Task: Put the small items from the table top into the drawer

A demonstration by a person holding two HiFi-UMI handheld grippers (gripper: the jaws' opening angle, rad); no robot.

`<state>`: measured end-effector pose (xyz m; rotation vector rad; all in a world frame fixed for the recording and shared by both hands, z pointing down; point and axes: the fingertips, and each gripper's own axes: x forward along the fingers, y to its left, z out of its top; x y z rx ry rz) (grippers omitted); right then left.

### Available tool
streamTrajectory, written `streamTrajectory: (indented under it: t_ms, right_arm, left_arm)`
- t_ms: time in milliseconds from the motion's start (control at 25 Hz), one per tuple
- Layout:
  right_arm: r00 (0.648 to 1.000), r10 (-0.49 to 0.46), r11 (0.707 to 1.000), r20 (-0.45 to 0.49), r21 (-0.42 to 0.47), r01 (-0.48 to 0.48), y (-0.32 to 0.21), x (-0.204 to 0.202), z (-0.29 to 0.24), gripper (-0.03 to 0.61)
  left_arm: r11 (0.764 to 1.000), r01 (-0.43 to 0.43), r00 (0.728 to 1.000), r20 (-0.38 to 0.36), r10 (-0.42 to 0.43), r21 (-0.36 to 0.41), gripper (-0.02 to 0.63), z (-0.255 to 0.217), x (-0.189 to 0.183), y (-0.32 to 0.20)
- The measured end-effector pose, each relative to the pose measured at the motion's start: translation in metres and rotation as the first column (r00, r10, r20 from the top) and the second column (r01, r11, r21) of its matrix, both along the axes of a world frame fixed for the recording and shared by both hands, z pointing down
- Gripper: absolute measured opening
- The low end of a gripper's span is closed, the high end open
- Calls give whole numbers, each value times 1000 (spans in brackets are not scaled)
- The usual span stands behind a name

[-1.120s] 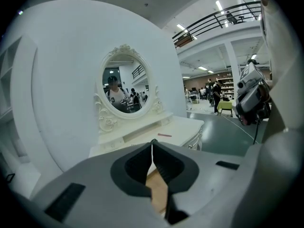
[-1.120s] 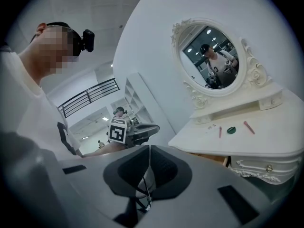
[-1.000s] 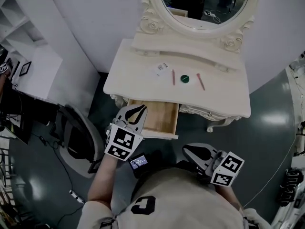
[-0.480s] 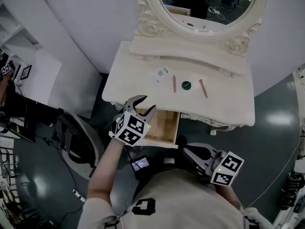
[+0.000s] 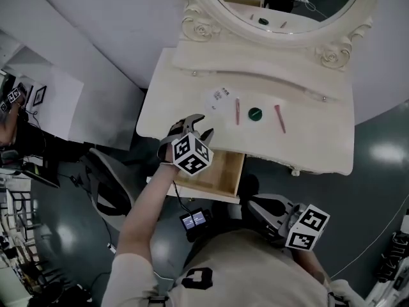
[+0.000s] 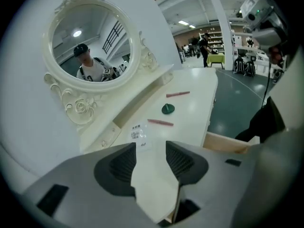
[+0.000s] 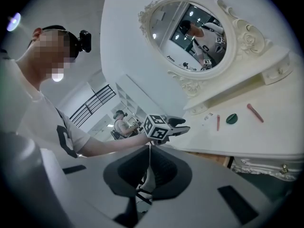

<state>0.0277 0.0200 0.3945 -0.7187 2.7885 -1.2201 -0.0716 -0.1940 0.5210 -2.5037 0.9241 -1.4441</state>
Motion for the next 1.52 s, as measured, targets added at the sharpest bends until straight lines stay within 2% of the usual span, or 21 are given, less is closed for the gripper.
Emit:
streamTrajectory:
  t_ms: [240, 360, 680, 920, 1120, 1320, 1520]
  right_arm:
    - [1000, 29, 999, 0, -40, -29, -11, 19, 14, 29]
    - [999, 38, 998, -6, -54, -39, -16, 25, 19, 29]
    - [998, 52, 996, -20, -75, -54, -24, 35, 27, 29]
    - [998, 59, 995, -31, -74, -62, -24, 39, 28, 29]
    - [997, 70, 994, -31, -85, -72, -23, 42, 28, 29]
    - [997, 63, 994, -38, -87, -66, -19, 40, 28, 29]
    - [997, 65, 994, -53, -82, -69, -16, 40, 30, 29]
  left_arm:
    - [992, -122, 979, 169, 114, 33, 229, 41, 15, -37]
    - [991, -136, 973, 190, 131, 13, 229, 57, 19, -50]
    - [990, -80, 993, 79, 89, -115, 229, 76, 23, -69]
    - [978, -71, 994, 66, 86, -194, 229, 88, 22, -70]
    - [959, -44, 998, 20, 52, -278, 229, 93, 21, -70]
    - [924, 15, 998, -57, -40, -382, 229, 94, 17, -71]
    - [903, 32, 993, -87, -76, -428, 216, 96, 16, -71]
